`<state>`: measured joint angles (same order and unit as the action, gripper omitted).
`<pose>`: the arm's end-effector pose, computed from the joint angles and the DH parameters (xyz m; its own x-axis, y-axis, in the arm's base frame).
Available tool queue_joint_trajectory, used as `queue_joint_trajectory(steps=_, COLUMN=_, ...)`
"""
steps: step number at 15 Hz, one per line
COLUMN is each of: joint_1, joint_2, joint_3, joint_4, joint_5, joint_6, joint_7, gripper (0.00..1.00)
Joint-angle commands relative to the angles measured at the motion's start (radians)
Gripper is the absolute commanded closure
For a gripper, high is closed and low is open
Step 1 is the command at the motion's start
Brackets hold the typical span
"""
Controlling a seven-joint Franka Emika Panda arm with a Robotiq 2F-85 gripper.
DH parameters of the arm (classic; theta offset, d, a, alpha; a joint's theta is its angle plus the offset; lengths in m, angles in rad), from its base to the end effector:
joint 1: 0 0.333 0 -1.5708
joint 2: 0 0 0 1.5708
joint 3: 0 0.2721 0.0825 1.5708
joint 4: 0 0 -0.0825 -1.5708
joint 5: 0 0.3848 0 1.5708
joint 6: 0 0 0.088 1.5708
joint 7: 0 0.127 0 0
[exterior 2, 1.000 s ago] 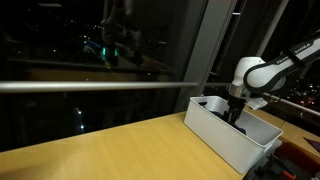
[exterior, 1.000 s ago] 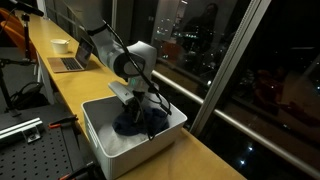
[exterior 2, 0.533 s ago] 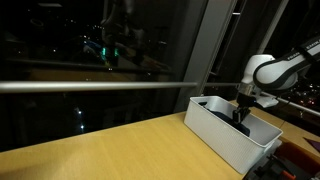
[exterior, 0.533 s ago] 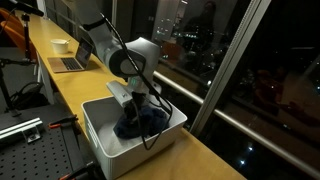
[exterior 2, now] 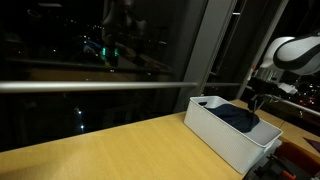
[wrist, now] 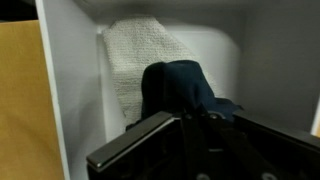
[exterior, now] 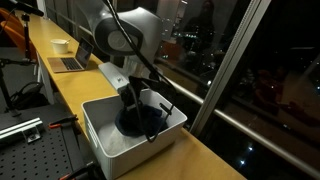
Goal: Remove the blue shirt, the white towel and turnip from the basket, then put them back in the basket
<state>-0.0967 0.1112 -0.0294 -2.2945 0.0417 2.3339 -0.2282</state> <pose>0.5064 -0.0631 0.2315 0.9952 0.0733 -0.0645 0.0708 -0.9967 -0.0404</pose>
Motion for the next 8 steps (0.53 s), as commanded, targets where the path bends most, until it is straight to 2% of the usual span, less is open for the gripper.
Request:
queue_joint_trajectory(steps=1, joint_1=0.031, joint_2=-0.189, joint_3=0.012, joint_4=0.0, joint_5=-0.008, joint_6=-0.15, joint_7=-0.024, gripper=0.99)
queue_joint_trajectory(steps=5, joint_1=0.102, joint_2=-0.29, joint_3=0.061, joint_4=0.117, joint_5=-0.112, joint_6=-0.311, joint_7=0.037, gripper=0.99)
queue_joint_trajectory(steps=8, joint_1=0.166, joint_2=-0.308, joint_3=0.137, joint_4=0.235, joint_5=-0.207, joint_6=-0.443, joint_7=0.091, gripper=0.99)
